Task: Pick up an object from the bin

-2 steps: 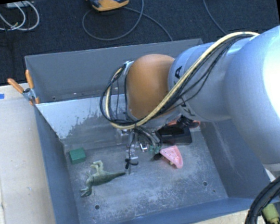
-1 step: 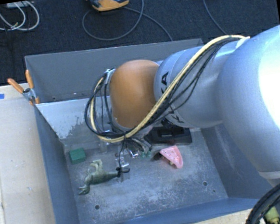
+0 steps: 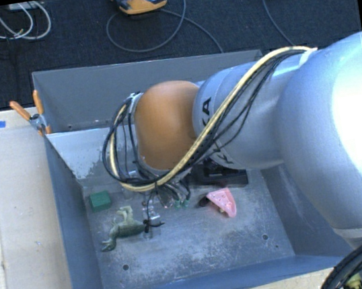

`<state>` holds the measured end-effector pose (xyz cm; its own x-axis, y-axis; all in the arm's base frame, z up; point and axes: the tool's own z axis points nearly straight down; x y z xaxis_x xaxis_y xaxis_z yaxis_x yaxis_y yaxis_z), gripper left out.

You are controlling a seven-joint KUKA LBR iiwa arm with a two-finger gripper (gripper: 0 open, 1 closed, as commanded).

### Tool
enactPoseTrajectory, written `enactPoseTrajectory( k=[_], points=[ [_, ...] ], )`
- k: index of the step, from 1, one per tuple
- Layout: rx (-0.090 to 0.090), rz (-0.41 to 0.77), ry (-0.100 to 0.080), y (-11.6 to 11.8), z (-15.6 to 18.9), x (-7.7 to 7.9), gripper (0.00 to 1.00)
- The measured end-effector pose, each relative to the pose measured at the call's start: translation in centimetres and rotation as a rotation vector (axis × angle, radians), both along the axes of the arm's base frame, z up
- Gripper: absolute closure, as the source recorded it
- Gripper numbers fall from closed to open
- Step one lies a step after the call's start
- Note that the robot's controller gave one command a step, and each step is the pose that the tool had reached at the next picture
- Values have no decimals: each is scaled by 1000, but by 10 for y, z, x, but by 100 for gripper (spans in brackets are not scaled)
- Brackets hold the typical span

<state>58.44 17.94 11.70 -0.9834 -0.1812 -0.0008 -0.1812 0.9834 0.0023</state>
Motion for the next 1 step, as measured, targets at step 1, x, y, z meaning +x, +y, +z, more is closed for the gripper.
enactPoseTrajectory(
  k=[1],
  points=[
    [-3, 138, 8, 13, -37, -6, 0]
  ],
)
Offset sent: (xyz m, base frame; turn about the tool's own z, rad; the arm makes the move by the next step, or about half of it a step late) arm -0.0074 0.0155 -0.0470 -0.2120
